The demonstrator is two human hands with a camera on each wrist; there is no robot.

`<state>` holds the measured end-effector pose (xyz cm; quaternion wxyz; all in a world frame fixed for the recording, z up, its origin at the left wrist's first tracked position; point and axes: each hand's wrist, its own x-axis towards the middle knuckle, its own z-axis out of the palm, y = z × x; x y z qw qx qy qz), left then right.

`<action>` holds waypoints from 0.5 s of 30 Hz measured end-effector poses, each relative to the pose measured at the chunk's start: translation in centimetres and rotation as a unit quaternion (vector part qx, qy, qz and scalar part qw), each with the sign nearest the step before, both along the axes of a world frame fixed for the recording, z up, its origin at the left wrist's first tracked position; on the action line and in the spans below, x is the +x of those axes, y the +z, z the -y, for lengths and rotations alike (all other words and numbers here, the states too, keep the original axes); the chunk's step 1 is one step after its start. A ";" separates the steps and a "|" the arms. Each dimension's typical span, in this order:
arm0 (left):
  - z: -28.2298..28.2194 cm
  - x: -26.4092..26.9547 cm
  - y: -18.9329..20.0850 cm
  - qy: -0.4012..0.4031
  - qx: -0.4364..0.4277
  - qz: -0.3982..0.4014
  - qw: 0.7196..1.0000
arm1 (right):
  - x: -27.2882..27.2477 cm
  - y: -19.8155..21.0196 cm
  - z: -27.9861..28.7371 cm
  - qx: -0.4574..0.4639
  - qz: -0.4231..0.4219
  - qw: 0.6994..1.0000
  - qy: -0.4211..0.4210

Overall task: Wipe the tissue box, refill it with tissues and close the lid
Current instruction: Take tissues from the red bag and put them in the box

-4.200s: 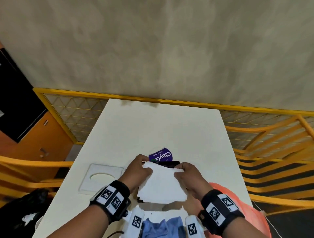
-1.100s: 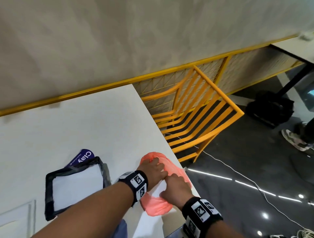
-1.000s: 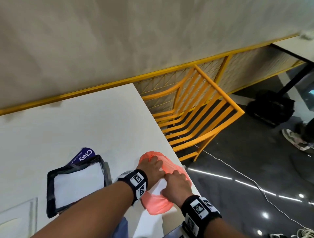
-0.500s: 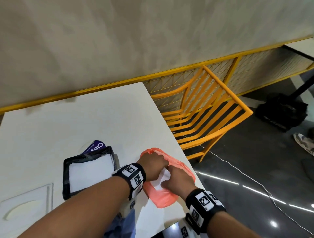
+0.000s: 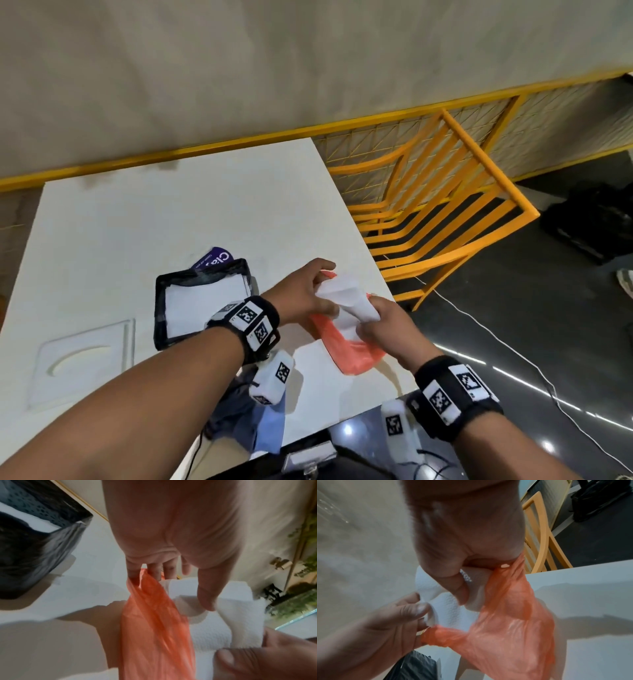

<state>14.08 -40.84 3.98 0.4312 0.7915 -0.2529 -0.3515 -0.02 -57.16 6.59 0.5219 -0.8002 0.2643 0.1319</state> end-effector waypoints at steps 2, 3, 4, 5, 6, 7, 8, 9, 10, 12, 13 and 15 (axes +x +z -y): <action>-0.4 0.0 0.3 0.003 -0.004 -0.023 1.000 | -0.2 0.1 0.2 0.037 0.017 0.999 -0.011; -0.5 -0.1 0.5 0.006 -0.004 -0.038 0.999 | -0.2 0.1 0.3 0.047 0.023 0.999 -0.016; -0.6 -0.2 0.7 0.011 -0.007 -0.049 0.999 | -0.3 0.1 0.3 0.056 0.028 0.998 -0.019; -0.7 -0.3 0.9 0.011 -0.005 -0.049 0.999 | -0.3 0.0 0.4 0.064 0.034 0.997 -0.022; -0.8 -0.5 1.0 0.014 -0.002 -0.033 0.999 | -0.3 0.0 0.4 0.071 0.041 0.996 -0.028; -0.9 -0.7 1.3 0.018 -0.003 -0.012 1.000 | -0.3 0.1 0.4 0.078 0.050 0.995 -0.035; -1.0 -0.9 1.6 0.027 -0.013 0.000 1.000 | -0.4 0.2 0.5 0.086 0.059 0.994 -0.040; -1.0 -1.0 1.6 0.041 -0.029 -0.004 0.999 | -0.4 0.3 0.6 0.098 0.067 0.992 -0.045; -1.1 -1.1 1.9 0.054 -0.054 -0.016 0.997 | -0.4 0.5 0.7 0.115 0.071 0.990 -0.048; -0.9 -1.6 2.7 0.059 -0.084 -0.020 0.995 | -0.3 0.9 0.9 0.144 0.080 0.985 -0.044; -0.7 -1.8 3.2 0.057 -0.091 -0.006 0.994 | -0.2 1.2 0.9 0.148 0.086 0.985 -0.039; -0.2 -2.0 4.2 0.059 -0.107 0.026 0.992 | 0.3 2.0 0.9 0.143 0.100 0.984 -0.037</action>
